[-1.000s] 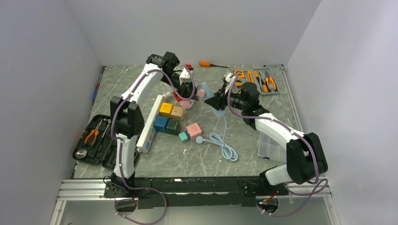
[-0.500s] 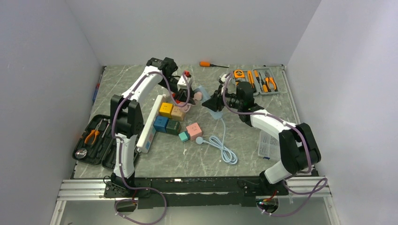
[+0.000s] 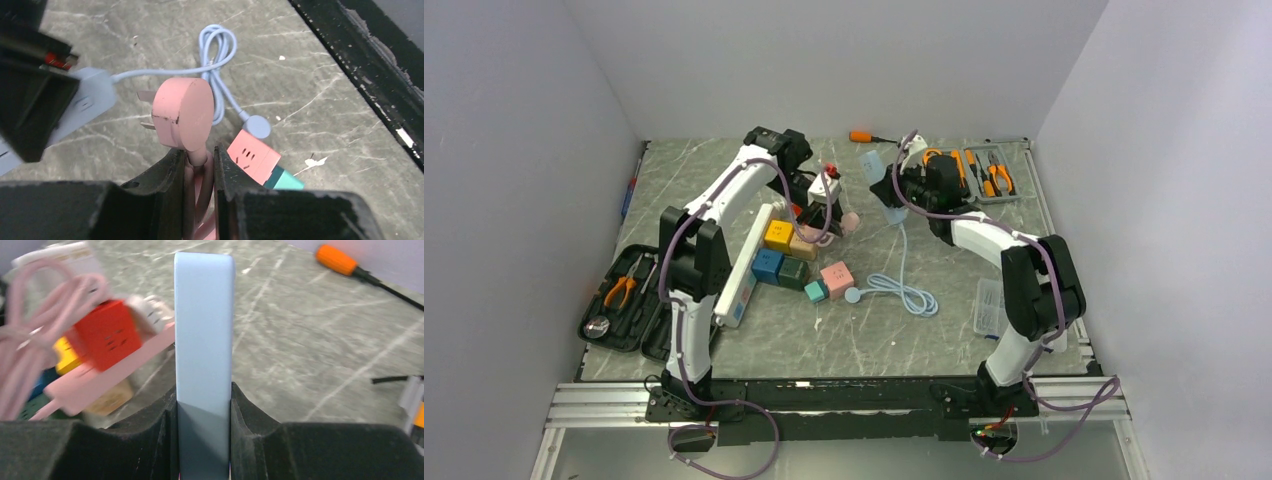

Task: Pull the plug off the socket
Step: Place the plug at the center of the board, then place the socket at the center of the board.

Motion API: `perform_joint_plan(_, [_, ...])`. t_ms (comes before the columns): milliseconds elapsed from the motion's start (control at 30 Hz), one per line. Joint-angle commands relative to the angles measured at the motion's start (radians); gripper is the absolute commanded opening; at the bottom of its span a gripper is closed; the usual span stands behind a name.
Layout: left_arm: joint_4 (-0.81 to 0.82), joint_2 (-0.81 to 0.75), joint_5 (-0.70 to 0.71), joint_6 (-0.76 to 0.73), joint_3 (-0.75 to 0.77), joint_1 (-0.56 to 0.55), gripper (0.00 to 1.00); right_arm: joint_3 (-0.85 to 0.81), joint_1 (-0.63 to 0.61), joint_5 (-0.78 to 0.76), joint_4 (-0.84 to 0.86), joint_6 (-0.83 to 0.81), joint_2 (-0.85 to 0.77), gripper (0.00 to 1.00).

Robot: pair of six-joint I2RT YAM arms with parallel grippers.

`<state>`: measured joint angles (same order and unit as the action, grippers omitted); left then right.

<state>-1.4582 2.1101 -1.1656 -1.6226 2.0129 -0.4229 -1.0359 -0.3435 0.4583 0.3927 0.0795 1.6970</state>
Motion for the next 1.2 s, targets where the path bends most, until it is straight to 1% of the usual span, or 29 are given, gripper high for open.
perform_joint_plan(0, [-0.117,-0.069,-0.109,-0.013,0.014,-0.031,0.00,-0.057,0.013,-0.142,0.057,-0.033,0.026,0.00])
perform_joint_plan(133, [-0.115,-0.034,-0.084,0.004,0.052,-0.031,0.00,-0.080,0.018,-0.136,0.022,-0.065,0.083,0.00])
perform_joint_plan(200, [-0.080,-0.011,-0.064,0.051,0.077,-0.032,0.00,-0.134,0.018,-0.160,-0.049,-0.099,0.133,0.00])
perform_joint_plan(233, [-0.034,-0.004,-0.047,0.107,0.079,-0.032,0.00,-0.174,0.020,-0.179,-0.098,-0.106,0.167,0.00])
perform_joint_plan(300, [0.137,-0.009,0.018,0.256,0.038,-0.033,0.00,-0.266,0.030,-0.195,-0.212,-0.108,0.245,0.00])
perform_joint_plan(333, [0.216,-0.022,0.059,0.305,0.004,-0.033,0.00,-0.306,0.035,-0.195,-0.270,-0.105,0.279,0.00])
perform_joint_plan(400, [0.337,-0.053,0.129,0.345,-0.082,-0.035,0.00,-0.358,0.042,-0.216,-0.342,-0.084,0.325,0.00])
perform_joint_plan(433, [0.417,-0.066,0.181,0.392,-0.118,-0.037,0.00,-0.365,0.043,-0.229,-0.355,-0.048,0.336,0.00])
perform_joint_plan(500, [0.541,-0.080,0.245,0.452,-0.168,-0.041,0.00,-0.358,0.049,-0.237,-0.357,0.006,0.342,0.18])
perform_joint_plan(567, [0.622,-0.076,0.296,0.493,-0.189,-0.042,0.00,-0.337,0.049,-0.252,-0.347,0.043,0.334,0.27])
perform_joint_plan(600, [0.653,-0.069,0.322,0.510,-0.188,-0.041,0.00,-0.325,0.050,-0.265,-0.340,0.061,0.327,0.33])
perform_joint_plan(700, [0.680,-0.026,0.388,0.540,-0.151,-0.055,0.00,-0.276,0.054,-0.296,-0.314,0.094,0.297,0.54])
perform_joint_plan(833, [0.723,0.013,0.467,0.577,-0.132,-0.094,0.00,-0.236,0.064,-0.331,-0.310,0.134,0.243,0.74])
perform_joint_plan(933, [0.758,0.037,0.521,0.611,-0.132,-0.129,0.00,-0.203,0.079,-0.355,-0.309,0.180,0.177,0.79])
perform_joint_plan(1000, [0.767,0.064,0.561,0.636,-0.112,-0.151,0.00,-0.149,0.084,-0.369,-0.283,0.211,0.106,0.80])
perform_joint_plan(1100, [0.771,0.116,0.626,0.690,-0.058,-0.172,0.00,-0.038,0.083,-0.426,-0.244,0.271,-0.035,0.79])
perform_joint_plan(1167, [0.768,0.152,0.668,0.733,-0.011,-0.175,0.00,0.051,0.078,-0.439,-0.234,0.315,-0.156,0.76])
